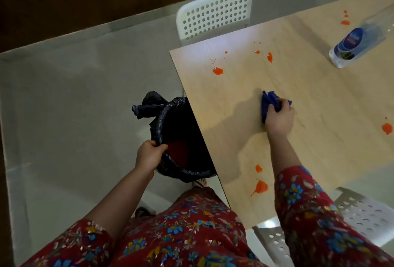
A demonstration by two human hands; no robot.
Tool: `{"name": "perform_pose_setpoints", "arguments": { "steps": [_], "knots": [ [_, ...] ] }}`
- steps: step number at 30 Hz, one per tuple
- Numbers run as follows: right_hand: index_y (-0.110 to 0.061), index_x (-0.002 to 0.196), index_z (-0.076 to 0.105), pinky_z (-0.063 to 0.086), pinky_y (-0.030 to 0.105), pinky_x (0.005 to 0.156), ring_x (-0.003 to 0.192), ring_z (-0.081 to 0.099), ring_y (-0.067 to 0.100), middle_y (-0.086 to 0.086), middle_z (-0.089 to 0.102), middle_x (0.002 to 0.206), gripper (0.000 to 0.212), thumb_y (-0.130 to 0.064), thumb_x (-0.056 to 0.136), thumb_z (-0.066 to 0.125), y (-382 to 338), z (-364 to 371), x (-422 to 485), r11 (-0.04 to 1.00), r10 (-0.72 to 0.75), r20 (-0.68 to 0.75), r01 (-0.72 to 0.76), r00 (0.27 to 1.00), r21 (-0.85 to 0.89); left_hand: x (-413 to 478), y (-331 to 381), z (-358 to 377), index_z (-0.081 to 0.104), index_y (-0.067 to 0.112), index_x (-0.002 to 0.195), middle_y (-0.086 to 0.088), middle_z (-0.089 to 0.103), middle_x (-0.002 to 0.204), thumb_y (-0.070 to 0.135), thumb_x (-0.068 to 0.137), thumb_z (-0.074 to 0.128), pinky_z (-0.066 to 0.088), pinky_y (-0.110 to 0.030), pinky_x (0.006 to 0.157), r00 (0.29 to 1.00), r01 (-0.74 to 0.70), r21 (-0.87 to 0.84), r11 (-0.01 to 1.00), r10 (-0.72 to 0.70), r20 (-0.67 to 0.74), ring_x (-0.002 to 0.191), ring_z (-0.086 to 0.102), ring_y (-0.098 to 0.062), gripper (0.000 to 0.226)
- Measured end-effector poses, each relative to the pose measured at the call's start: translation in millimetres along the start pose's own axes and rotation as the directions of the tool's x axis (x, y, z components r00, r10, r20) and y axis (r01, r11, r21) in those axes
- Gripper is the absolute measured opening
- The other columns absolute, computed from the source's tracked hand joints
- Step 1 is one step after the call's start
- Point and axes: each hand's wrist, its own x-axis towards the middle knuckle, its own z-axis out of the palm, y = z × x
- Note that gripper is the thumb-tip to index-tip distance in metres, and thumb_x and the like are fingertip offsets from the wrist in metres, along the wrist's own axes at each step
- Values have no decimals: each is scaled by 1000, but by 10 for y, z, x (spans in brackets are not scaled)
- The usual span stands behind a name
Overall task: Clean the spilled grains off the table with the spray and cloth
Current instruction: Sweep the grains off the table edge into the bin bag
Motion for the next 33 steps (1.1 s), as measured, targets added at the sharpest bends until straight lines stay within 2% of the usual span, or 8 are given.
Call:
{"name": "perform_pose_setpoints", "arguments": {
  "steps": [5, 11, 17, 23, 25, 27, 30, 33],
  "knots": [
    [-19, 129, 56, 46, 37, 88, 112, 56, 32, 11, 50, 129, 37, -25, 93, 54, -343, 397, -137, 962, -262, 242, 271, 934, -7, 30, 30, 34, 53, 6, 68, -9, 52, 62, 13, 89, 62, 32, -31, 53, 1000, -10, 9, 1000, 10, -18, 57, 48, -23, 24],
    [-26, 126, 58, 44, 35, 83, 111, 54, 26, 4, 51, 127, 33, -29, 94, 55, -309, 634, -1406, 740, -593, 586, 661, 552, 124, 31, -17, 72, 60, 1, 78, -8, 54, 62, 12, 89, 61, 32, -30, 50, 1000, -25, -2, 1000, 25, -10, 55, 48, -20, 16],
    [-21, 127, 56, 40, 28, 74, 101, 59, 28, 8, 47, 125, 30, -25, 98, 51, 108, 202, -1174, 977, -211, 214, 207, 954, 41, 59, -261, -53, 47, 6, 69, -14, 43, 64, 14, 89, 62, 26, -33, 55, 999, -12, -21, 1000, 13, 44, 52, 37, -23, 26],
    [-16, 123, 56, 39, 20, 83, 103, 54, 26, 8, 39, 126, 26, -21, 98, 51, -175, 537, -1898, 935, -346, 421, 343, 839, 84, 93, -607, -286, 48, 5, 74, -12, 41, 64, 14, 90, 62, 24, -32, 53, 995, 11, -81, 997, -3, 100, 51, 35, -22, 23],
    [-12, 118, 59, 29, 2, 89, 113, 46, 19, 8, 35, 128, 20, -17, 99, 52, -360, 792, -2196, 946, -304, 532, 186, 790, 264, 118, -813, -427, 55, 2, 79, -14, 47, 68, 14, 90, 62, 27, -31, 52, 994, 50, -110, 993, -38, 107, 53, 40, -22, 18],
    [-18, 109, 60, 38, 13, 92, 115, 50, 23, 11, 43, 126, 13, -20, 98, 53, -521, 1040, -2385, 886, -141, 613, -177, 777, 429, 145, -1037, -551, 60, -3, 86, -15, 54, 71, 13, 90, 62, 30, -30, 51, 990, 94, -132, 987, -79, 114, 56, 46, -22, 17],
    [-20, 113, 52, 52, 29, 58, 82, 69, 30, 12, 63, 108, 16, -24, 102, 41, -653, 1418, -2532, 412, 134, 846, -806, 516, 426, 243, -1363, -757, 61, -3, 88, -16, 56, 74, 13, 91, 61, 29, -29, 50, 981, 174, -146, 974, -158, 117, 56, 46, -21, 16],
    [-14, 131, 49, 57, 31, 52, 74, 71, 32, 17, 66, 105, 31, -27, 104, 38, -583, 1741, -2523, 53, 252, 932, -965, 261, 256, 401, -1642, -878, 50, 6, 73, -13, 47, 66, 9, 89, 60, 27, -28, 50, 970, 239, -187, 953, -226, 86, 53, 41, -19, 20]
  ]
}}
